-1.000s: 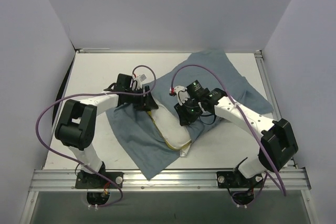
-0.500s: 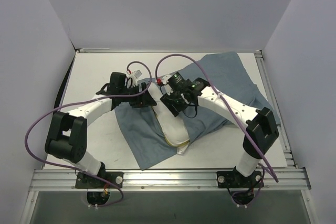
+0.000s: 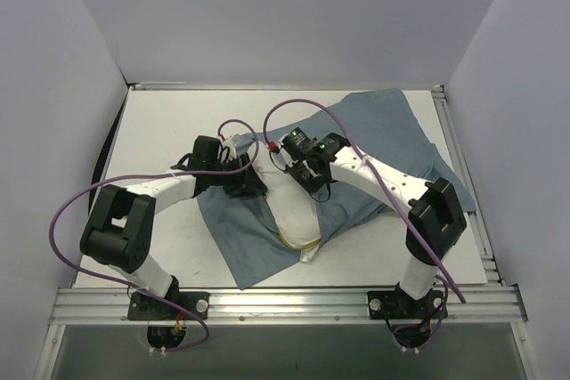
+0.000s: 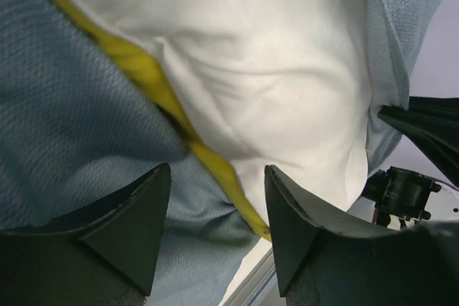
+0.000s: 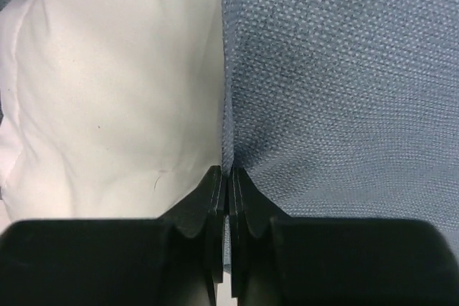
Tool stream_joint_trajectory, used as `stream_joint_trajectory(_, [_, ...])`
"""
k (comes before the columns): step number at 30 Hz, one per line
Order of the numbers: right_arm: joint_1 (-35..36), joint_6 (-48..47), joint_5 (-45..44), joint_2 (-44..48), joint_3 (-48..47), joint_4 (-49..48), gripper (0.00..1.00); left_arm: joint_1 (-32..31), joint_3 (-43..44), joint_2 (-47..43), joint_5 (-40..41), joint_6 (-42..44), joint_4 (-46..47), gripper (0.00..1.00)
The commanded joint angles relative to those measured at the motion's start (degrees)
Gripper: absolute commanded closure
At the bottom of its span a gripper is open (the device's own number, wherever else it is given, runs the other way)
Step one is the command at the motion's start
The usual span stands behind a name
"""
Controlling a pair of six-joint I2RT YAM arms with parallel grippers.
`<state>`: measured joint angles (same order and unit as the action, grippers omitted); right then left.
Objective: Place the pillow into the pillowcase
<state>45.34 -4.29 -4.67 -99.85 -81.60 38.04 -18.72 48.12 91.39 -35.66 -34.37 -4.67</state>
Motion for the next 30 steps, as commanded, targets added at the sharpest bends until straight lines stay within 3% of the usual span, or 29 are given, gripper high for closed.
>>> stream_joint_trajectory(1, [-0.3, -0.5, 4.7, 3.4, -1.3, 2.9, 1.0, -1.3, 0.2, 3.2, -1.1, -5.4, 10.6, 0.38])
stream_joint_trajectory(4, [-0.4, 0.4, 16.4, 3.9, -3.1, 2.7, 1.0, -2.2, 0.3, 6.1, -2.2, -10.3, 17.0, 0.54])
stream_joint_trajectory(7, [0.2, 3.6, 34.6, 2.8, -10.0, 1.1, 1.0, -3.6, 0.5, 8.6, -2.7, -16.0, 23.7, 0.7])
stream_joint_trajectory(9, [2.0, 8.1, 47.0, 0.6, -18.2, 0.2, 1.0, -4.7, 0.9, 9.1, -2.9, -20.4, 26.5, 0.73])
stream_joint_trajectory(11, [3.4, 9.6, 52.4, -1.0, -21.0, 0.1, 1.0, -5.1, 1.4, 8.5, -2.7, -23.0, 28.3, 0.78])
stream_joint_trajectory(13, [3.1, 8.3, 52.3, -1.0, -17.9, -0.9, 1.0, -5.2, 0.9, 7.5, -2.2, -24.1, 28.5, 0.8])
stream_joint_trajectory(18, [-3.8, 5.7, 42.0, -2.0, -6.8, -1.7, 1.0, -3.7, -4.3, 3.8, -1.1, -25.0, 28.7, 0.84])
stream_joint_trajectory(20, [-4.6, 5.8, 37.1, -2.4, -2.7, -1.7, 1.0, -2.8, -5.7, 2.6, -1.3, -23.9, 27.8, 0.84])
stream_joint_trajectory(22, [-4.6, 6.9, 34.3, -2.7, -0.5, -1.7, 1.0, -1.1, -6.5, 0.6, -1.7, -21.8, 24.5, 0.7])
stream_joint_trajectory(24, [-4.6, 8.0, 33.1, -2.5, 2.1, -1.7, 0.89, 0.4, -5.4, -1.1, -2.2, -16.0, 19.7, 0.56])
stream_joint_trajectory(25, [-5.0, 8.9, 33.2, -2.4, 2.5, -1.7, 0.88, 1.5, -3.1, -3.0, -1.7, -13.0, 12.0, 0.48])
stream_joint_trajectory(29, [-7.1, 10.4, 33.8, 0.9, 1.9, -1.6, 0.79, 1.9, 2.1, -7.9, 5.2, 3.0, -4.9, 0.42])
stream_joint_trajectory(30, [-7.4, 10.4, 32.4, 1.6, 0.4, -1.5, 0.68, 1.8, 2.7, -9.2, 8.6, 4.3, -6.9, 0.41])
